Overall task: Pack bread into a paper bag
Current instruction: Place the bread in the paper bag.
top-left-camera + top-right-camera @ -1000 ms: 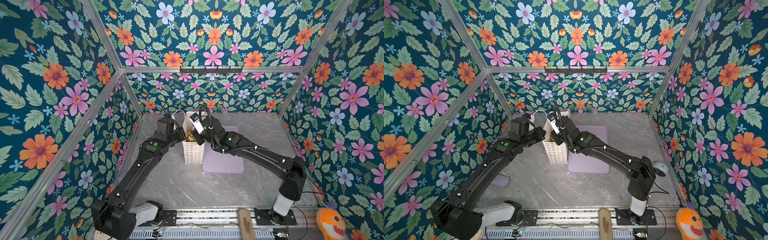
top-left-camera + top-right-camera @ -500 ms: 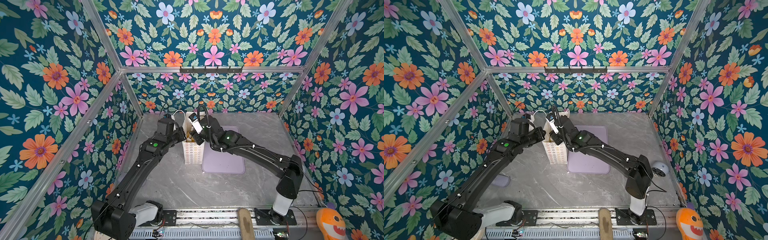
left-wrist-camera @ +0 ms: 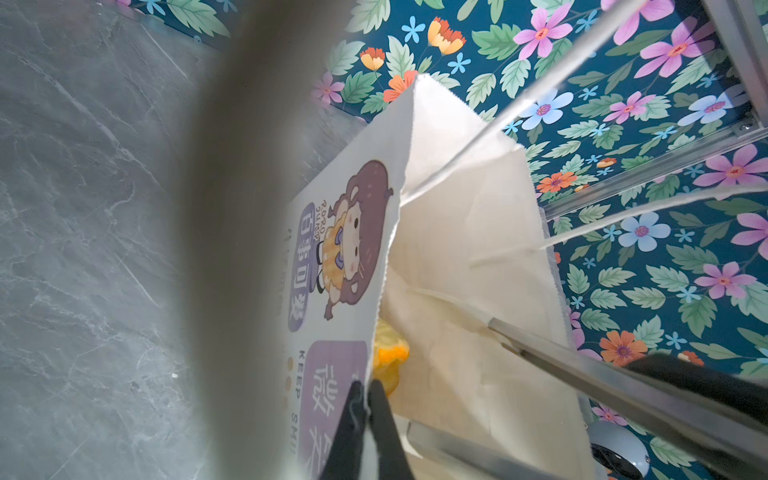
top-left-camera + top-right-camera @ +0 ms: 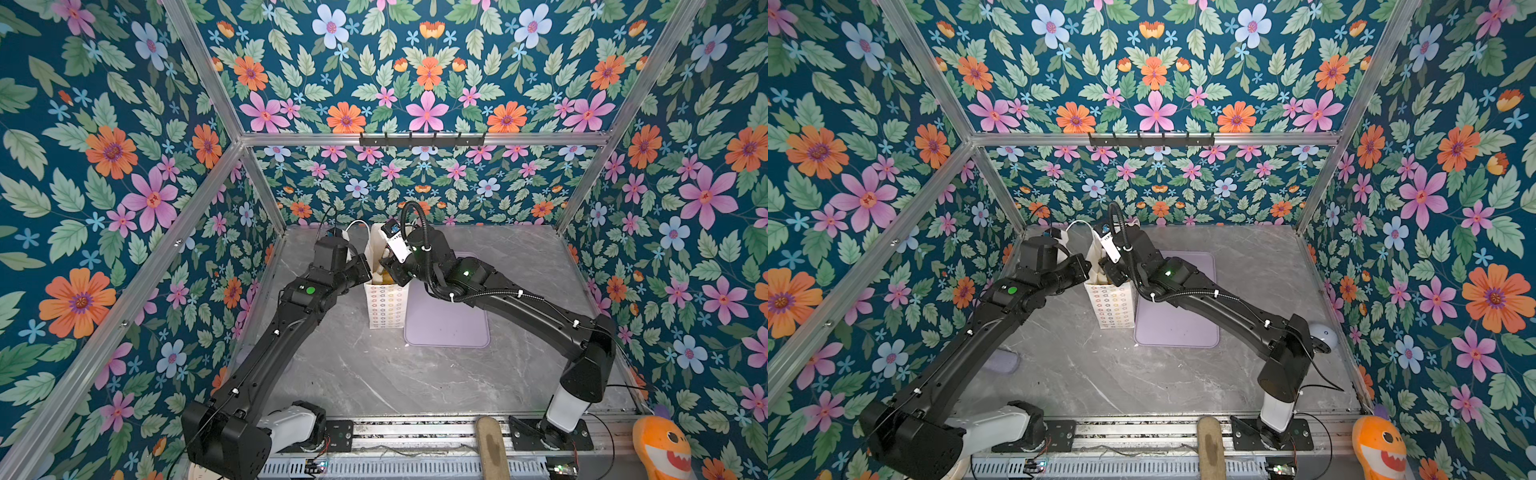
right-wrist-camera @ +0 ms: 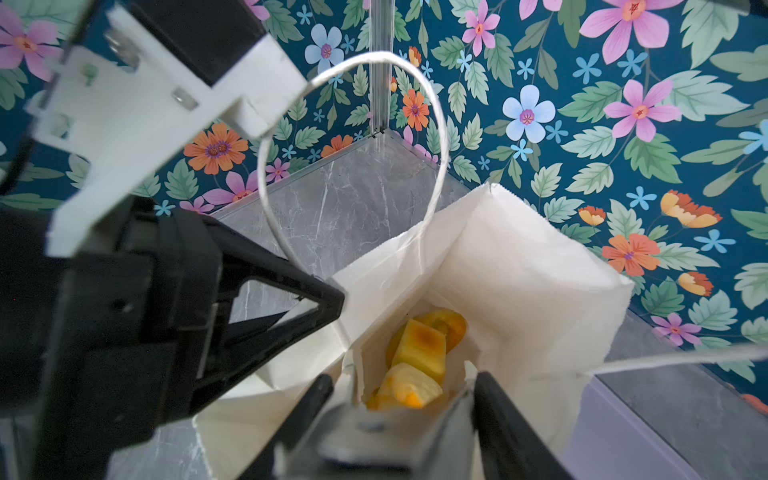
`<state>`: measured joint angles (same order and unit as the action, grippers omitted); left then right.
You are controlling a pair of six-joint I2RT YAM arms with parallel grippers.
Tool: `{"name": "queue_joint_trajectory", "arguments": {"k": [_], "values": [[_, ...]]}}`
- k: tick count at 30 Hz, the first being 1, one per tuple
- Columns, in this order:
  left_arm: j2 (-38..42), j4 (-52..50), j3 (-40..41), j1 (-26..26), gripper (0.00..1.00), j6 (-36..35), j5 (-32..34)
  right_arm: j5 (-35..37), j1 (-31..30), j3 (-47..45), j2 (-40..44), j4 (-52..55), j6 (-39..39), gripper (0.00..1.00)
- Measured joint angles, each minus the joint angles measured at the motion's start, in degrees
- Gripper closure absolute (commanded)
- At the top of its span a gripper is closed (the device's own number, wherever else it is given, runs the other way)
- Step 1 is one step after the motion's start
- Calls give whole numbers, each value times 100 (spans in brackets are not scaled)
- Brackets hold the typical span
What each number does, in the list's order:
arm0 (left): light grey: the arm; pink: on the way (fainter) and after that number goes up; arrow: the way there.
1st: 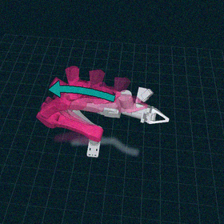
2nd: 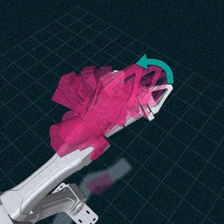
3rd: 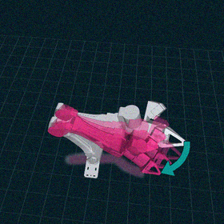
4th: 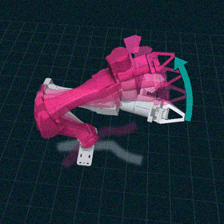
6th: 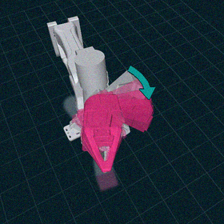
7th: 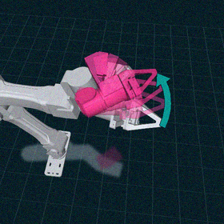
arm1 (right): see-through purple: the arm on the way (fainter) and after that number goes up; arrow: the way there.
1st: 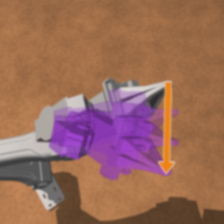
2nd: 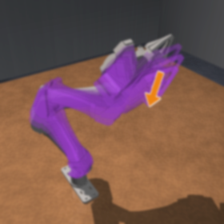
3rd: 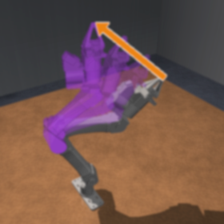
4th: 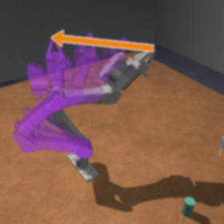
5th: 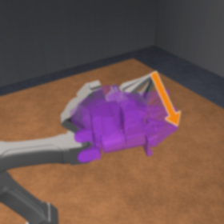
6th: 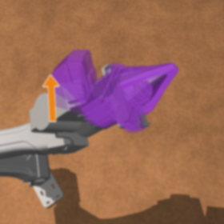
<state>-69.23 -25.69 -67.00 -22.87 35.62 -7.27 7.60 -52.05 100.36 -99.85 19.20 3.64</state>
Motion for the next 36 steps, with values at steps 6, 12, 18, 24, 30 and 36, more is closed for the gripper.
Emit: {"name": "queue_joint_trajectory", "arguments": {"k": [6,12,18,24,30,36], "values": [[4,-4,0,0,94,0,22,-214,0,120,332,17,7,46],[4,-7,0,0,94,0,35,-439,-2,494,422,39,107,47],[4,-28,-33,0,94,0,57,-555,0,522,800,85,216,62],[2,-50,-35,0,94,0,57,-590,-7,173,949,-164,278,61],[-4,-66,-46,0,94,0,57,-616,0,-2,1117,-503,304,61],[-24,-98,-63,0,94,0,59,-763,-2,-319,1563,-1257,413,61]]}}
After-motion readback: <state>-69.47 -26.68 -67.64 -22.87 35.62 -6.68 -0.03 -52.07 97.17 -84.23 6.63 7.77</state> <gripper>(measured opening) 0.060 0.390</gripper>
